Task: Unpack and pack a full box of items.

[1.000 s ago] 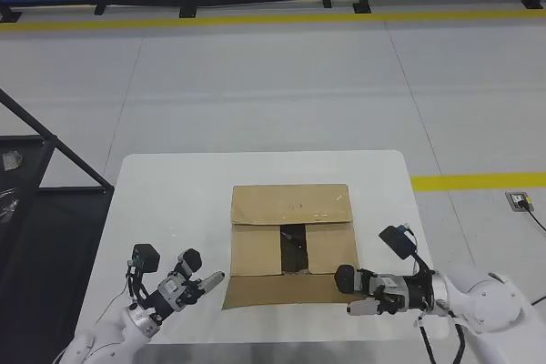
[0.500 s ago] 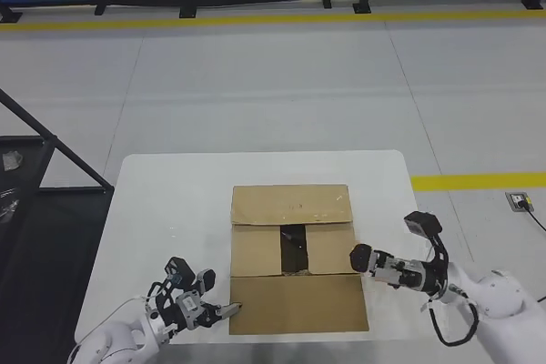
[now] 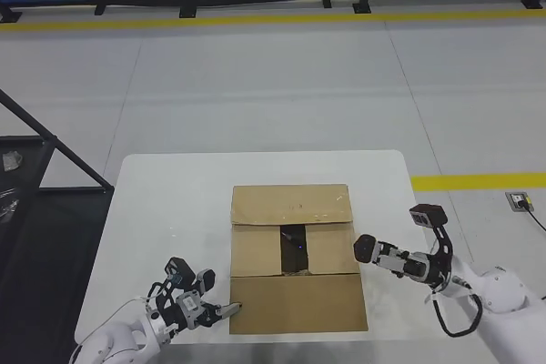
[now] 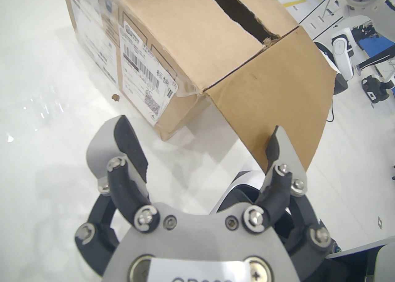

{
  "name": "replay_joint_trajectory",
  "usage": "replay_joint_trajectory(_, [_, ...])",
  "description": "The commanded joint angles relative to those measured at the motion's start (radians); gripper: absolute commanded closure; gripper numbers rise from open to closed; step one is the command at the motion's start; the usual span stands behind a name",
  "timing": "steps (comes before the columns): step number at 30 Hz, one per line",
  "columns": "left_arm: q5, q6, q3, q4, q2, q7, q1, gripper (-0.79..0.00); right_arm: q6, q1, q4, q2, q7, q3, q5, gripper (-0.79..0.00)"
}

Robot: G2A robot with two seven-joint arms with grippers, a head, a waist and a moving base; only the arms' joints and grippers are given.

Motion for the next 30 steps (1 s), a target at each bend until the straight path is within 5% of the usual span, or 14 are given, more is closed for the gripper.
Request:
replay_joint_trajectory(1, [0.009, 0.016, 0.004, -0.005, 0.0, 0.007, 0.003, -0.785, 0.14, 0.011, -0.03, -0.01, -0.045, -0.037, -0.068, -0.785])
replay_joint_trajectory(8, [0.044, 0.04, 0.017, -0.021, 0.001, 0.043, 0.015, -0.785, 0.405, 0.156, 0.138, -0.063, 0.037, -0.15, 0.146, -0.785])
replay_joint_trajectory(18, [0.058, 0.057, 0.023, -0.02, 0.004, 0.072, 0.02, -0.785, 0.538, 0.323, 0.398, -0.149, 0.0, -0.266, 0.231, -0.785])
replay_joint_trajectory(30, [0.056, 0.064, 0.019, -0.008, 0.009, 0.097, 0.028, -0.785, 0.451, 0.431, 0.495, -0.219, -0.117, -0.301, 0.174, -0.785])
